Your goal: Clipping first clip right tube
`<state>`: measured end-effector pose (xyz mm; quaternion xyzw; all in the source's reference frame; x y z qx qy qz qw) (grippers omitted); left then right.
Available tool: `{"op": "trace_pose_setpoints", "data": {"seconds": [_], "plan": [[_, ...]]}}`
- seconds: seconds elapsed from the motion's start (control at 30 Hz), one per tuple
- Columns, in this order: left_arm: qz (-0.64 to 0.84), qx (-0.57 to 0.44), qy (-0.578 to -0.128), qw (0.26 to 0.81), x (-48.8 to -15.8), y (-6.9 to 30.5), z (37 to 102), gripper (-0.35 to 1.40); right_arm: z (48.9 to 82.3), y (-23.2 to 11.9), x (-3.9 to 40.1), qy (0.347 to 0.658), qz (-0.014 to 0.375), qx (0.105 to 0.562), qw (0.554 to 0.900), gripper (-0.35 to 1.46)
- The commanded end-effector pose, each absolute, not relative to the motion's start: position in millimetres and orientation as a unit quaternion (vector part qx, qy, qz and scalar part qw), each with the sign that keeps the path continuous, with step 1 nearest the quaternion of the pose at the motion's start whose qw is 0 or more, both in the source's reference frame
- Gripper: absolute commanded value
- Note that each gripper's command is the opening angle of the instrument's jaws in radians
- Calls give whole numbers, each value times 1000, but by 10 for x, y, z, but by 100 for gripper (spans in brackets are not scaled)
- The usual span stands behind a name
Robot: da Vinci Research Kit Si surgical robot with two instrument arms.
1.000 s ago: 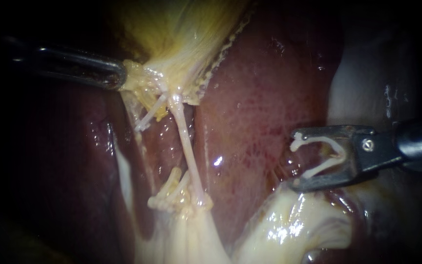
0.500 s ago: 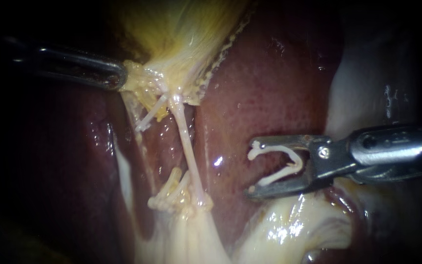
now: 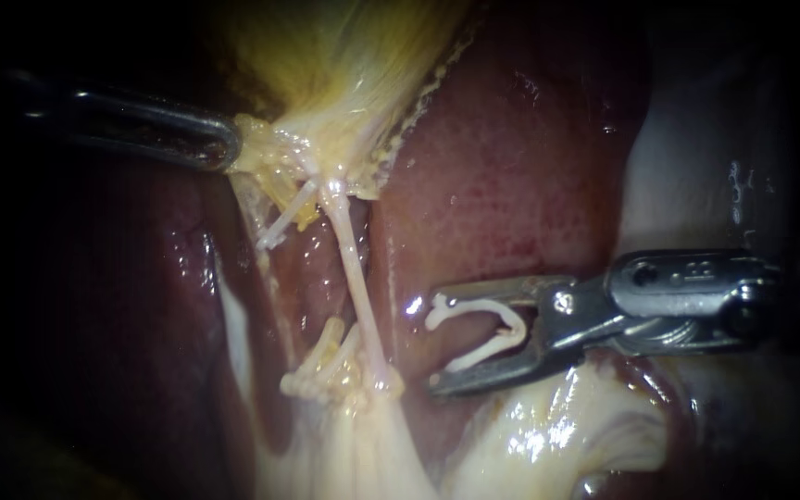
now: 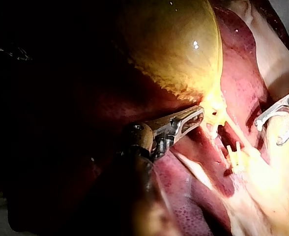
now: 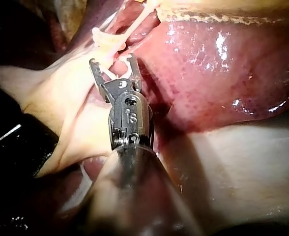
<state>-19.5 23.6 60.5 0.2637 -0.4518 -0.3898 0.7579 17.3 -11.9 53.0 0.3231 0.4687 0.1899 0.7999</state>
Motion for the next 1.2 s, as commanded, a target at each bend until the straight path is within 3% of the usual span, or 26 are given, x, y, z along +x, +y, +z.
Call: {"op": "trace_pose_setpoints", "data": {"seconds": [0.03, 0.53, 0.87, 1.2], "plan": [[-390, 264, -452, 758, -195, 236, 605, -35, 532, -120, 174, 468, 192, 326, 799, 50], [-390, 263, -452, 758, -196, 236, 605, -35, 571, -115, 194, 470, 207, 329, 792, 50], [-390, 263, -452, 758, -197, 235, 606, -35, 590, -118, 224, 493, 232, 357, 759, 50], [-390, 263, -452, 758, -198, 235, 607, -35, 589, -125, 238, 527, 232, 434, 693, 50]]}}
